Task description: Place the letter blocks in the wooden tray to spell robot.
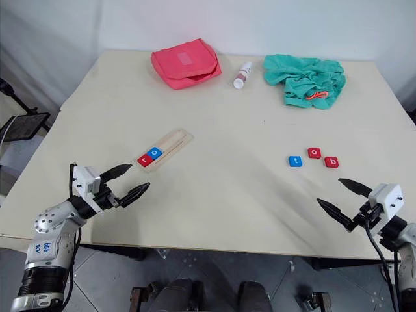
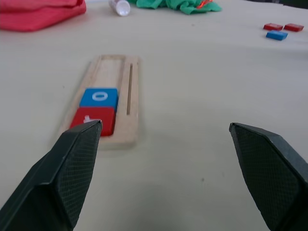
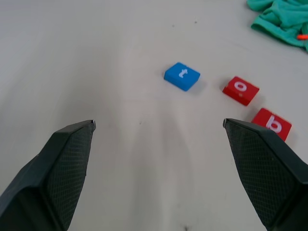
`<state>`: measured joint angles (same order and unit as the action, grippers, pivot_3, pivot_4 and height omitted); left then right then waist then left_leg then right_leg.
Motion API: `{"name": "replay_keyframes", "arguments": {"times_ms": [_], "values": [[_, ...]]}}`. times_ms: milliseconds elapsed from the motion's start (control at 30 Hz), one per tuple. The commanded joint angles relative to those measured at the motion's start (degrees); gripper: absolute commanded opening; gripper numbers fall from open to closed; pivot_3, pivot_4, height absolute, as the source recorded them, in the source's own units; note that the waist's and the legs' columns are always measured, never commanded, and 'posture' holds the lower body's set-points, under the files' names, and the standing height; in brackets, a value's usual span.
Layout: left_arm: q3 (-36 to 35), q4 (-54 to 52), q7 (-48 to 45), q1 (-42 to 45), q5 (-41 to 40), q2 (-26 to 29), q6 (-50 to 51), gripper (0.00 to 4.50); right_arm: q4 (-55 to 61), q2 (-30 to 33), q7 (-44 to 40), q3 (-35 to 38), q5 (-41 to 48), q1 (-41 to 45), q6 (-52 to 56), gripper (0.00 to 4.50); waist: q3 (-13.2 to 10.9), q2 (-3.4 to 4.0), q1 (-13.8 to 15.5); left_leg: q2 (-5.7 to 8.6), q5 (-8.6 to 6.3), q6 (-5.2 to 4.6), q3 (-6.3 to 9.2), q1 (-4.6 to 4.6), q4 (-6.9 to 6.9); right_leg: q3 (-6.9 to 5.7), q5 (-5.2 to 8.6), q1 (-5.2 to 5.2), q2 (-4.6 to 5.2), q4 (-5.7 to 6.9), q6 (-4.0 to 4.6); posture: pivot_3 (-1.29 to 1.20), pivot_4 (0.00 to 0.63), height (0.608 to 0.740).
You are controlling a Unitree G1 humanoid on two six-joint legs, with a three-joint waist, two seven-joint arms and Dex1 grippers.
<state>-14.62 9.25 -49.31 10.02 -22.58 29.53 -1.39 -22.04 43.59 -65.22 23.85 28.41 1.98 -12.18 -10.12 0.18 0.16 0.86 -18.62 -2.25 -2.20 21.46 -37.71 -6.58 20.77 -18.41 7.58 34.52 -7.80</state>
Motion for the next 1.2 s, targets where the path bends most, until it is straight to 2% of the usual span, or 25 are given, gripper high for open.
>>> {"name": "replay_keyframes", "arguments": {"times_ms": [33,167,367,500,733,867,1200], "values": [[0.0,-2.5,0.2,-0.3,0.4,0.4,-1.7,4.5,1.3,0.6,0.1,1.2,0.6,0.8,0.5,4.46,0.0,0.0,0.0,0.0,0.0,0.0,0.0,0.0,0.0,0.0,0.0,0.0,0.0,0.0,0.0,0.0,0.15,0.74],[-0.6,-4.8,2.3,-1.3,0.2,0.4,-0.1,4.5,1.7,0.8,0.9,1.5,0.4,2.6,0.9,4.46,0.0,0.0,0.0,0.0,-0.01,-0.01,0.0,0.0,-0.03,0.01,0.0,0.0,0.0,0.01,0.0,0.0,0.15,0.74],[-2.8,-11.2,5.1,-7.5,-0.7,2.1,5.1,4.5,2.7,0.7,1.1,0.6,0.0,4.8,1.0,4.46,0.0,0.0,-0.3,-0.01,-0.01,0.0,0.01,0.0,-0.03,0.18,0.0,-0.02,0.01,0.08,0.0,0.0,0.15,0.74],[-3.8,-10.1,5.6,-7.6,-1.3,4.2,8.9,4.5,2.3,0.5,1.0,-1.5,-0.7,8.4,1.4,4.46,0.0,0.01,-0.2,-0.04,-0.01,0.0,0.01,0.0,-0.13,0.35,0.0,-0.02,0.0,0.11,0.0,0.0,0.15,0.74],[-0.4,-7.0,7.2,-0.3,0.6,5.1,14.5,4.5,1.0,-1.0,0.7,-4.0,-1.8,12.6,1.0,4.46,0.0,0.01,0.5,0.0,-0.06,-0.03,0.08,0.02,-0.3,0.44,0.0,-0.01,0.03,0.27,0.0,0.0,0.15,0.74],[4.7,-4.5,8.3,8.4,3.3,6.1,21.5,4.5,5.1,-2.2,0.3,-5.7,-1.3,12.1,2.3,4.46,0.0,0.0,1.1,0.01,-0.07,-0.03,0.07,0.02,-0.31,0.34,0.0,-0.06,-0.02,0.43,0.0,0.0,0.15,0.74],[12.2,2.9,10.6,21.6,10.6,6.8,28.9,4.5,9.3,-2.2,1.9,-4.4,-0.7,9.2,3.4,4.46,0.0,0.0,1.1,0.04,-0.07,-0.03,0.04,0.04,-0.29,0.09,0.0,-0.14,-0.04,0.49,0.0,0.0,0.15,0.74]]}}
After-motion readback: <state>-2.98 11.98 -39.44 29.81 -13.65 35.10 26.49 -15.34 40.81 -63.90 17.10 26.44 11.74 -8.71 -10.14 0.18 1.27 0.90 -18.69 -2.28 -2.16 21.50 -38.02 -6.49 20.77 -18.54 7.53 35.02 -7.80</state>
